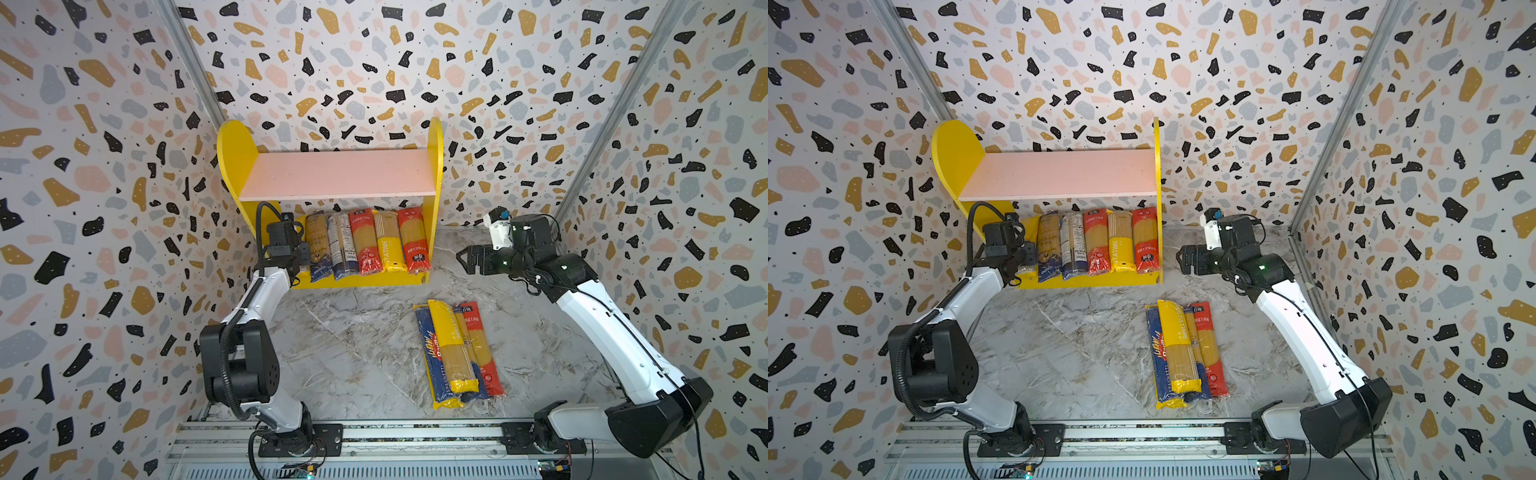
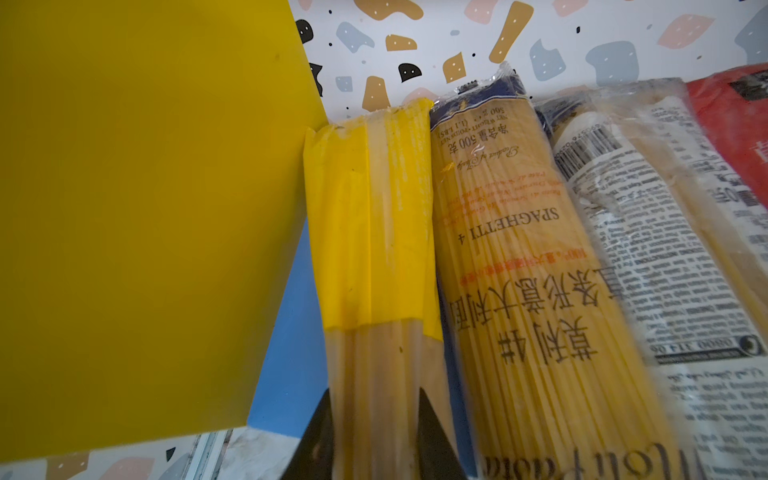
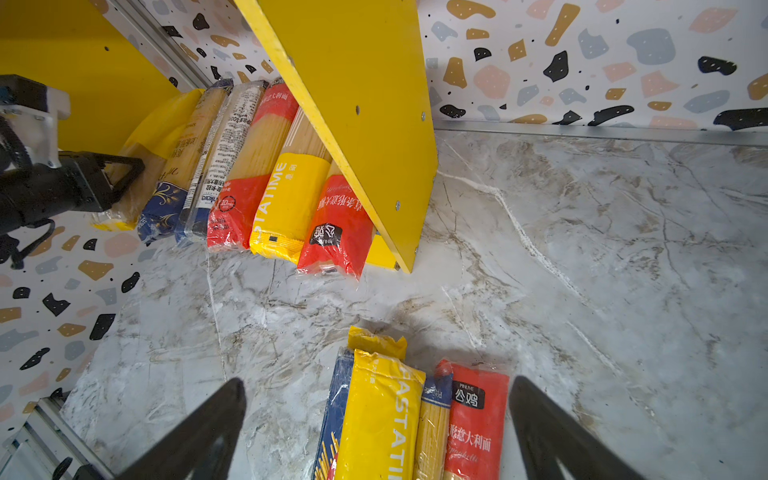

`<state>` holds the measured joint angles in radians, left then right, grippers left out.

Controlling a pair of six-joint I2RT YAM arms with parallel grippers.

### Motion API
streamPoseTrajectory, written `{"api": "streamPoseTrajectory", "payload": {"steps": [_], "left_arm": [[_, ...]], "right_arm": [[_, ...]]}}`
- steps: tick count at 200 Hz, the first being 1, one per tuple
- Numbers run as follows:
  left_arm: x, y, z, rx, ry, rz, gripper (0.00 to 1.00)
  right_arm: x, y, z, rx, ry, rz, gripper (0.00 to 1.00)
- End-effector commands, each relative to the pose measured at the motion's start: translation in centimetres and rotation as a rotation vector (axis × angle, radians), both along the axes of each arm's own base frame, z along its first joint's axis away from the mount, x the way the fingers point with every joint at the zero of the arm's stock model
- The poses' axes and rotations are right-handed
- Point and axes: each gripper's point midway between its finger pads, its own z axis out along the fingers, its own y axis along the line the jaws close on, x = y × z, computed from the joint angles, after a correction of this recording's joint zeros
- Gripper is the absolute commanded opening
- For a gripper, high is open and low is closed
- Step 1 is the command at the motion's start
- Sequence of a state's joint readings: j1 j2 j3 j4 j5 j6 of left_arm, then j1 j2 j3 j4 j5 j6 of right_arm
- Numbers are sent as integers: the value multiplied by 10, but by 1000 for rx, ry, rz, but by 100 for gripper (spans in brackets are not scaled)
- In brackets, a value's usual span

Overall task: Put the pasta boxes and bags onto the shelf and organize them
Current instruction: 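Set the yellow-band bag beside the Moli Pasta bag and open the left gripper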

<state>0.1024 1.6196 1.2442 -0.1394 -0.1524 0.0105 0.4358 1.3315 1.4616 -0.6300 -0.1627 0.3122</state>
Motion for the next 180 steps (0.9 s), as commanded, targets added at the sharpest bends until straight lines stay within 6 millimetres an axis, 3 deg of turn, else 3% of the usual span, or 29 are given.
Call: {"api": "streamPoseTrajectory", "payload": {"steps": [1, 35, 85, 127, 150, 168, 180], "left_arm": [[13, 24, 50, 51, -156, 82, 0], [11, 33, 48, 69, -150, 125, 3], [14, 44, 42, 74, -141, 156, 22], [15, 53, 30, 60, -117, 180, 24], [13, 52, 32, 54, -124, 177, 46], [12, 50, 36, 45, -136, 171, 57], [11, 49, 40, 37, -147, 168, 59]], "right_arm": [[-2, -5, 18, 6, -31, -17, 99], [-4, -5, 19, 10, -33, -15, 99], [-10, -9, 20, 10, -33, -24, 99], [-14, -11, 22, 15, -35, -25, 99], [-16, -10, 22, 20, -35, -22, 99], [-18, -7, 23, 27, -33, -6, 99], [-21, -2, 24, 30, -34, 9, 99]]}}
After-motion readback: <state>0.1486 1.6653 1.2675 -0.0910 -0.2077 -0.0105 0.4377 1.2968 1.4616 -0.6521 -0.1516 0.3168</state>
